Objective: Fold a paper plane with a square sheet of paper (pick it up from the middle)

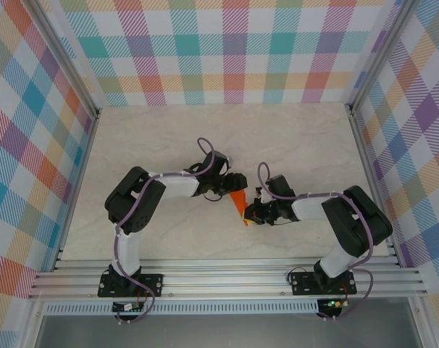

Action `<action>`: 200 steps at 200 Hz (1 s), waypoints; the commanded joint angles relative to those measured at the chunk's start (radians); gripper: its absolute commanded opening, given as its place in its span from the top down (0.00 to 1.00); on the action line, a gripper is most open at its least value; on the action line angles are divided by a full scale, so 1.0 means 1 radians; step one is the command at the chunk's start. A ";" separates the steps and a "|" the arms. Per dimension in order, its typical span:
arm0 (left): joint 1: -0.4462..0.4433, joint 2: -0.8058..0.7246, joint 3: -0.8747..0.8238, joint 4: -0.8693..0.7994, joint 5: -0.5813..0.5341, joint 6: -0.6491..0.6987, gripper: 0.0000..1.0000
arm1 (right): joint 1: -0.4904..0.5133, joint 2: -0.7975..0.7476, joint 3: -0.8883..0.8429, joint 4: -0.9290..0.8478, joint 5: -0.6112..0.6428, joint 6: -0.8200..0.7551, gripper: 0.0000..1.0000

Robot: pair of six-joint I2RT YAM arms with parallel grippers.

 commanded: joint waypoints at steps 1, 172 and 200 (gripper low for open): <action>0.057 0.054 0.018 -0.024 -0.040 0.062 0.41 | 0.010 0.058 -0.034 -0.188 0.093 -0.035 0.95; 0.181 -0.018 0.208 -0.199 0.033 0.179 0.41 | 0.009 0.059 0.018 -0.196 0.098 -0.020 0.95; 0.160 -0.142 0.108 -0.173 0.034 0.145 0.42 | 0.009 0.061 0.034 -0.197 0.102 -0.020 0.95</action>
